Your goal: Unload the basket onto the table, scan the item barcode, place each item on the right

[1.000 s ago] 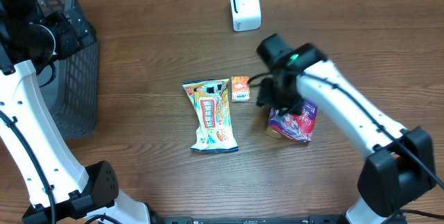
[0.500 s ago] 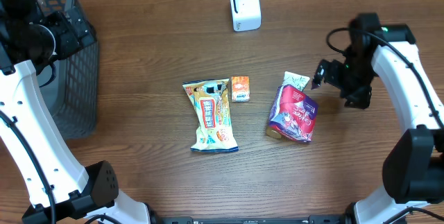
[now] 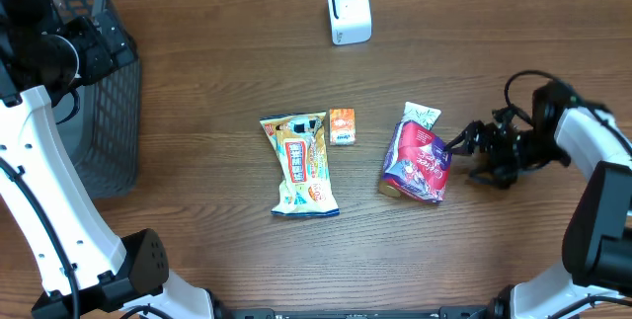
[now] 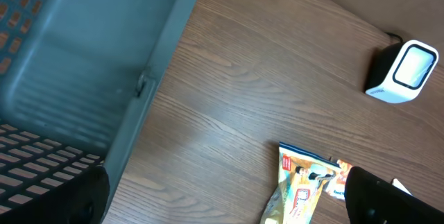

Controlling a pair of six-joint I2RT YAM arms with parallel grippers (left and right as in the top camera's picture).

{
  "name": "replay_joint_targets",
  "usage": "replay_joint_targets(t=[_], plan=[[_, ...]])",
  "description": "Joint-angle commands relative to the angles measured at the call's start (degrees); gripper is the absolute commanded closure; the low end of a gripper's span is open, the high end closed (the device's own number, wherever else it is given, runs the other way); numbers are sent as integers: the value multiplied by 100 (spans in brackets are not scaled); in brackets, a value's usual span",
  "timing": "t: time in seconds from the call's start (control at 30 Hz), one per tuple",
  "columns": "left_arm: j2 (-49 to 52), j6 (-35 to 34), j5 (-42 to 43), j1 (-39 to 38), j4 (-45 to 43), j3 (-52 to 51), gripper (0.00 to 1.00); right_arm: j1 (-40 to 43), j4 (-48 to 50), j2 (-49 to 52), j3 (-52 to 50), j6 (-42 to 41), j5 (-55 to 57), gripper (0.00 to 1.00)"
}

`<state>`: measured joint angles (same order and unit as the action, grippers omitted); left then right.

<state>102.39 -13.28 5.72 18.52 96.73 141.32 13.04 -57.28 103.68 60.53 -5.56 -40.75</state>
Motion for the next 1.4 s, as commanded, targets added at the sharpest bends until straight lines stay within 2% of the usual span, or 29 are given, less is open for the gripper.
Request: replay_joint_targets(t=[0.0,0.17,0.3,0.43,0.5,0.67,0.87,1.13,1.27,1.37], plan=[[-81,87,-35,59,7,-17,0,-20,372,-11,-452,232,-920,19],[-81,87,-35,59,7,-17,0,-22,1460,-11,-1054,-505,-1078,22],[-81,87,-33,59,7,-17,0,-24,2116,-11,-1388,-1117,-1080,30],[-81,87,-35,59,7,-17,0,-98,2417,-11,-1480,-1379,-1080,37],[-81,87,-35,59,7,-17,0,-157,2511,-11,-1480,-1471,-1080,49],[-81,87,-35,59,7,-17,0,-170,2579,-13,-1436,-1744,-1078,96],[-81,87,-35,59,7,-17,0,-173,1917,-20,-944,-1663,-938,96],[-81,87,-35,59,7,-17,0,-179,728,-125,592,-1521,-601,96],[-81,87,-35,59,7,-17,0,-214,905,-125,1320,-2120,-579,96],[-81,87,-35,59,7,-17,0,-367,1746,-125,1606,-3014,-575,96]])
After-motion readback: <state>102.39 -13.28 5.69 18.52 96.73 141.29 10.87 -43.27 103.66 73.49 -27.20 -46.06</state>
